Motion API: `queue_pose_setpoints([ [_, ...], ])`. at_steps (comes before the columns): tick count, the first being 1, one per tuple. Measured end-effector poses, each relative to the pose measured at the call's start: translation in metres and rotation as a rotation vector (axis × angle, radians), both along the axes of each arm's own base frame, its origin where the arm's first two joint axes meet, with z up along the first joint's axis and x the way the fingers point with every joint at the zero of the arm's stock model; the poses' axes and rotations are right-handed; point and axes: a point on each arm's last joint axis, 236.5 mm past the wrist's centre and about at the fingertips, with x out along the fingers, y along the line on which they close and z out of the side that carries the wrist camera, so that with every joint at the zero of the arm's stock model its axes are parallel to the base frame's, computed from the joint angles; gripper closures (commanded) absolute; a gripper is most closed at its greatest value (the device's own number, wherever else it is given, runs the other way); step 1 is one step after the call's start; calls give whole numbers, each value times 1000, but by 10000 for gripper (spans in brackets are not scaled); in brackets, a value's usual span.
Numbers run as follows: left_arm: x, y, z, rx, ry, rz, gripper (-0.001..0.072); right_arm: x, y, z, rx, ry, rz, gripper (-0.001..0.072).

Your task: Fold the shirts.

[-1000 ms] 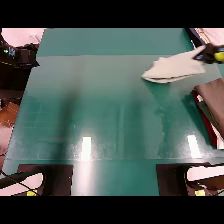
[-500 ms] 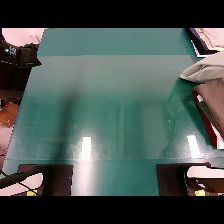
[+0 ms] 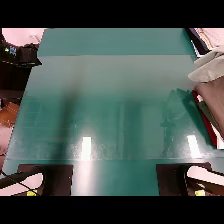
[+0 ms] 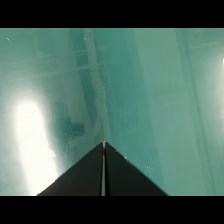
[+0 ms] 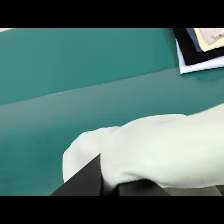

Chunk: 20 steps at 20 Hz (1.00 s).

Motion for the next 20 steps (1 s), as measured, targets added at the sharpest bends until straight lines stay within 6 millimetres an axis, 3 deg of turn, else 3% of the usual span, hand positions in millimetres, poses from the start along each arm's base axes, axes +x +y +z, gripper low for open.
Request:
queue_pose_setpoints([
  [4, 0, 0, 0, 0, 0, 0, 684, -26, -8, -5, -56, 86, -62, 693],
  [9, 0, 0, 0, 9, -5, -13, 683, -61, -21, -25, -79, 244, -154, 693],
  [15, 0, 0, 0, 18, -8, -27, 683, -113, -44, -81, -75, 516, -291, 692],
  [20, 0, 0, 0, 25, -11, -36, 683, -169, -67, -125, -111, 726, -453, 689],
])
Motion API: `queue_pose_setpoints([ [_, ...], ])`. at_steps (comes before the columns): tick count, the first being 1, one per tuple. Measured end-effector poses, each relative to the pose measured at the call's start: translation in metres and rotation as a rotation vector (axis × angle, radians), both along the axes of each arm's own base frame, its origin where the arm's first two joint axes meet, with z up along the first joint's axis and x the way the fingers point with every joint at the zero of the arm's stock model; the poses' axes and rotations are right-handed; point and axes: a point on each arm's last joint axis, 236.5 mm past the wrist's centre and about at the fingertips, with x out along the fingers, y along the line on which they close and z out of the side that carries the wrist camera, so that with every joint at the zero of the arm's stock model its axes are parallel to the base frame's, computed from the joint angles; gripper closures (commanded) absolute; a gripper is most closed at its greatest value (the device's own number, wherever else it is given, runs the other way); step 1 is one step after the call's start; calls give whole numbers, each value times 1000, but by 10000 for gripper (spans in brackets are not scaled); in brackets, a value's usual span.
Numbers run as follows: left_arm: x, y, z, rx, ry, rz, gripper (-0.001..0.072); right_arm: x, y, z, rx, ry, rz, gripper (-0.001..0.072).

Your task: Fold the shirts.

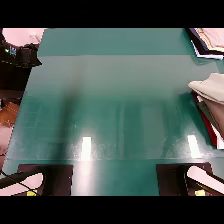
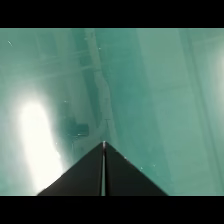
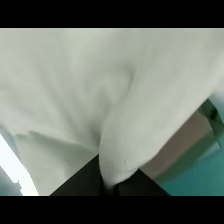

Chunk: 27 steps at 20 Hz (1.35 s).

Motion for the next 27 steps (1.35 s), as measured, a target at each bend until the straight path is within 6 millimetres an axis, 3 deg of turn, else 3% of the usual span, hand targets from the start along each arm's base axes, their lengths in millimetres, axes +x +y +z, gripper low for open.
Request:
queue_pose_setpoints([
  [2, 0, 0, 0, 2, -1, -3, 683, -23, -9, -13, -14, 63, -63, 659],
  [4, 0, 0, 0, 4, -2, -6, 684, -48, -18, -24, -8, 113, -142, 300],
  [5, 0, 0, 0, 4, -2, -6, 683, -62, -23, -29, -3, 133, -191, 222],
  [7, 0, 0, 0, 4, -3, -6, 683, -80, -28, -38, 25, 146, -267, 224],
  [9, 1, 0, 0, 4, -5, -6, 683, -84, -26, -42, 64, 113, -310, 235],
  [13, 3, 0, 2, 3, -18, -3, 683, -36, 0, -33, 166, -110, -242, 235],
  [15, 4, 0, 3, 3, -23, -1, 683, -2, 26, -19, 220, -231, -157, 236],
  [16, 5, 0, 3, 3, -25, -1, 683, 12, 40, -11, 235, -275, -111, 292],
  [17, 5, 0, 3, 2, -27, 0, 683, 25, 55, -4, 250, -313, -63, 427],
  [18, 5, 0, 3, 2, -28, 0, 683, 36, 72, 3, 263, -342, -14, 623],
  [19, 5, 0, 3, 2, -28, 1, 683, 45, 89, 10, 271, -365, 39, 690],
  [25, 6, 0, 4, 2, -30, 1, 683, 76, 184, 40, 305, -452, 328, 691],
  [27, 6, 0, 4, 2, -30, 1, 683, 79, 205, 45, 310, -461, 391, 690],
])
